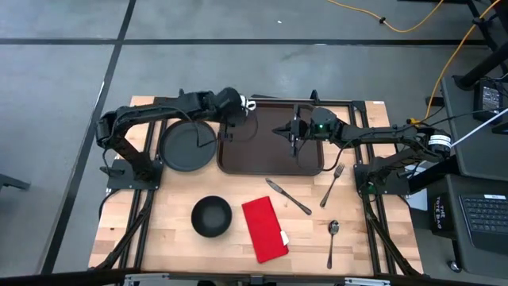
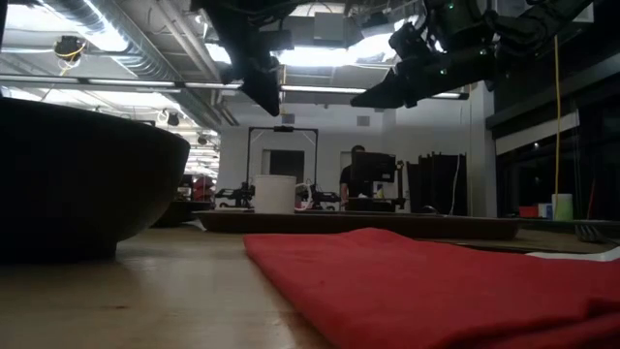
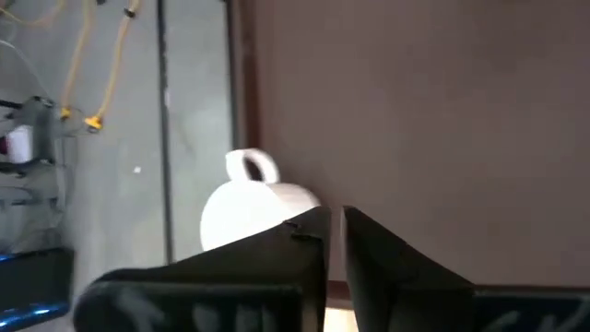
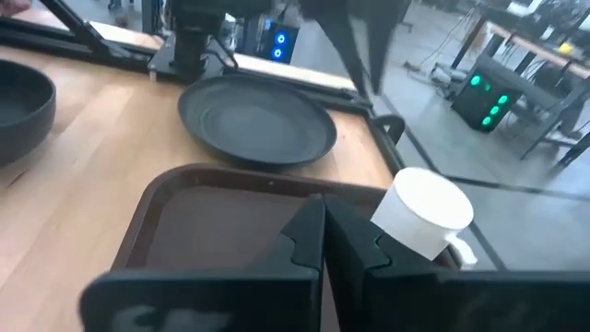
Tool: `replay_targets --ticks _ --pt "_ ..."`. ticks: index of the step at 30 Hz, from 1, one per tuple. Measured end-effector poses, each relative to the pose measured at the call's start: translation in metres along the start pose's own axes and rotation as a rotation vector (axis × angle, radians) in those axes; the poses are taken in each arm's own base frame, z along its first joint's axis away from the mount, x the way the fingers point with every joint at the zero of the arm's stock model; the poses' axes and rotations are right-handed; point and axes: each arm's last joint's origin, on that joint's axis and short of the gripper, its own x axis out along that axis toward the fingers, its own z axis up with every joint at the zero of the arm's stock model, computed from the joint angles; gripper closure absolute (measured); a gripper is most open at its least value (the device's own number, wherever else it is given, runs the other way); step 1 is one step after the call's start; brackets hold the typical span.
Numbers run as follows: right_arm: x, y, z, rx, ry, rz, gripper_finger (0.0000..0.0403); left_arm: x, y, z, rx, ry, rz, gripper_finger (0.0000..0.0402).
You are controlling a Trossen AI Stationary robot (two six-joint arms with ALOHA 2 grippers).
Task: Set up tray
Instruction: Put the black plate on the left side of the brown serving tray
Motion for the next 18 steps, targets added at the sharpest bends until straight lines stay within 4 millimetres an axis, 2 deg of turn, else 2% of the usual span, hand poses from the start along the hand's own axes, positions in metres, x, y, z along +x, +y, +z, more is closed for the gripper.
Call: replay_targets --ticks 4,10,18 --pt "0.001 0.004 0.001 0.023 0.004 0.017 0.039 -0.005 -0.02 0.007 -0.041 0.018 -0.051 0.0398" --pt "0.002 0.015 0.004 0.009 -0.008 0.055 0.0395 -0.022 -0.051 0.009 -0.129 0.096 -0.124 0.04" --pt "0.003 0.027 0.007 0.004 -0.03 0.143 0.0383 -0.044 -0.082 0.013 -0.207 0.088 -0.179 0.0399"
